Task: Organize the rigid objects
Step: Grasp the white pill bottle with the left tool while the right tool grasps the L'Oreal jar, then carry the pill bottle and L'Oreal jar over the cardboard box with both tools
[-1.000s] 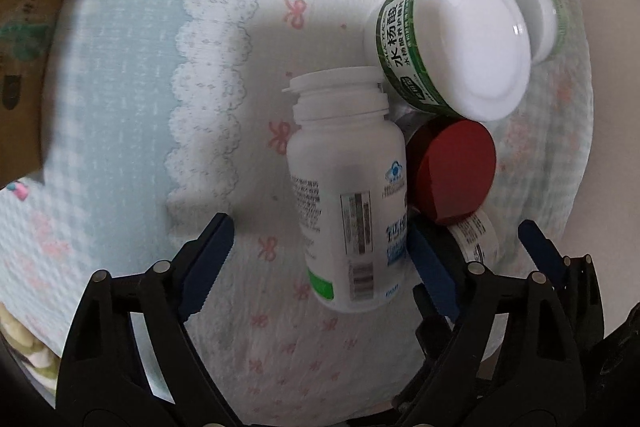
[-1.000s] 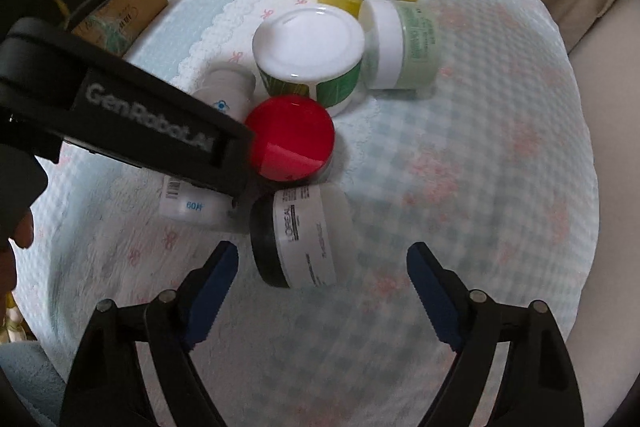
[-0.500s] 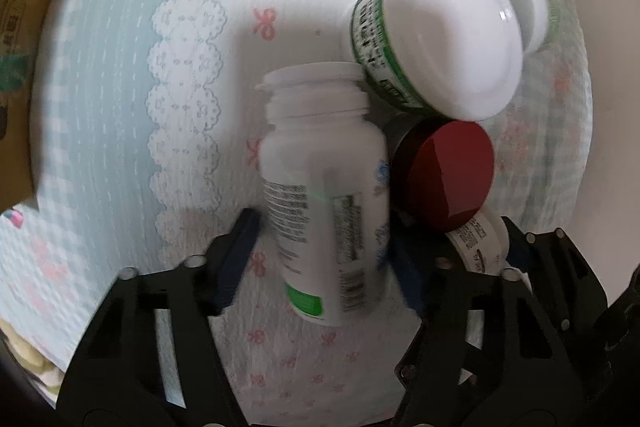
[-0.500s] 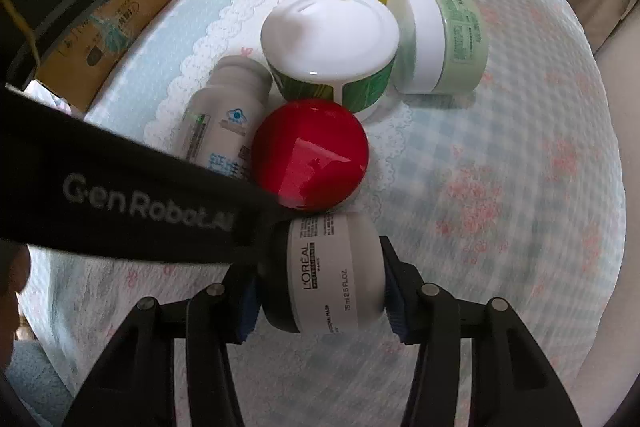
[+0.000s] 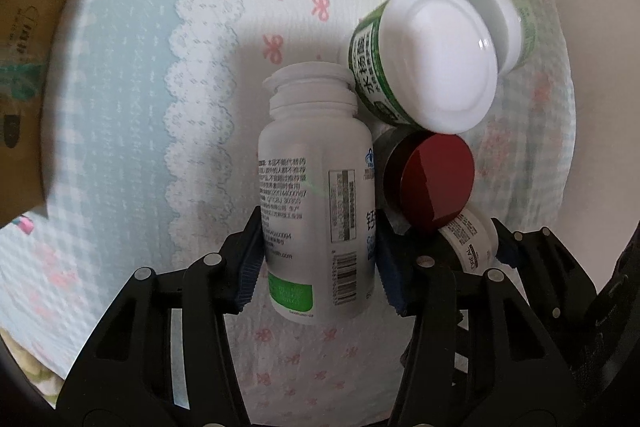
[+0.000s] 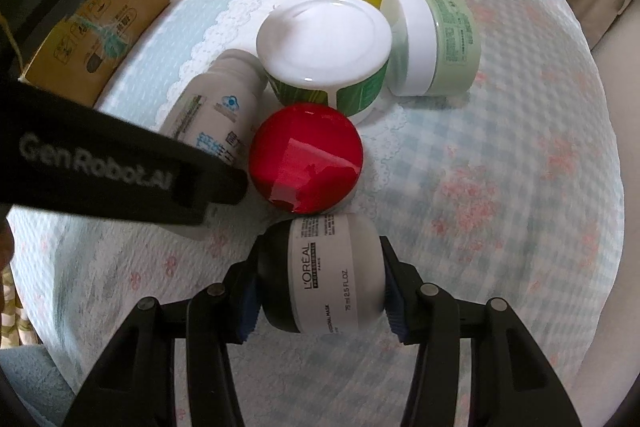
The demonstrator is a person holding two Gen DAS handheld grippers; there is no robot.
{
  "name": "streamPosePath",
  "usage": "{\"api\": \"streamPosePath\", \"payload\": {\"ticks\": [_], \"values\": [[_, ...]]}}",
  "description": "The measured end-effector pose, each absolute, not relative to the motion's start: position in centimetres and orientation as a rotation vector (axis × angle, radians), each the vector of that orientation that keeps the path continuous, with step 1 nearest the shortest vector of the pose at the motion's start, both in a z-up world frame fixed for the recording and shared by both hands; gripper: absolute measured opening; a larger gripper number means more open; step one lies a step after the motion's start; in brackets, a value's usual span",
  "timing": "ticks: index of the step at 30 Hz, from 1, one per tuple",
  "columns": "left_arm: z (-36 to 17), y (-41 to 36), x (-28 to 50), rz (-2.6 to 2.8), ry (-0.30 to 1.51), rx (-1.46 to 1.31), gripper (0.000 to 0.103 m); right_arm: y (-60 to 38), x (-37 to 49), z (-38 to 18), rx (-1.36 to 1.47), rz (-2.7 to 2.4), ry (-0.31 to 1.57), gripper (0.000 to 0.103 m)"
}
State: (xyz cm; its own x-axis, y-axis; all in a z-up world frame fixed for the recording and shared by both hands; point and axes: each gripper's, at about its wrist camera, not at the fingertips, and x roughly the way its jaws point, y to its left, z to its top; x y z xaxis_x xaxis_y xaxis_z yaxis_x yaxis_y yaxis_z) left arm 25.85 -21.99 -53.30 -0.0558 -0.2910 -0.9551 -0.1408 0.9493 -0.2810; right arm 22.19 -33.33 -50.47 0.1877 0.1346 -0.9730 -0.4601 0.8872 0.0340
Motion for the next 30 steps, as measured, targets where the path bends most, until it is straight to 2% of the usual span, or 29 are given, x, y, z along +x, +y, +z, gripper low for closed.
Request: {"api": "streamPosePath", "payload": {"ticks": [8, 17, 23, 30], "values": [[-50.6, -20.6, 26.1, -0.132, 1.577, -0.346, 0.047, -33.7, 21.9, -48.8, -0.265, 0.396, 1.307, 0.047], [-44.7, -18.7, 25.3, -0.157, 1.460, -0.346, 0.047, -34.5, 22.1, -45.7, -0.200, 0.350, 1.275, 0.047], [-39.8, -19.3, 24.2, -0.171, 1.340, -0.339, 0.047, -36.4, 22.2, -40.4, -0.134, 0.299, 1.208, 0.047], [-31.5, -16.6, 21.5, -0.179, 1.188, -0.368, 0.047, -36.6, 21.3, -31.5, -0.076, 0.257, 1.132, 0.047]]}}
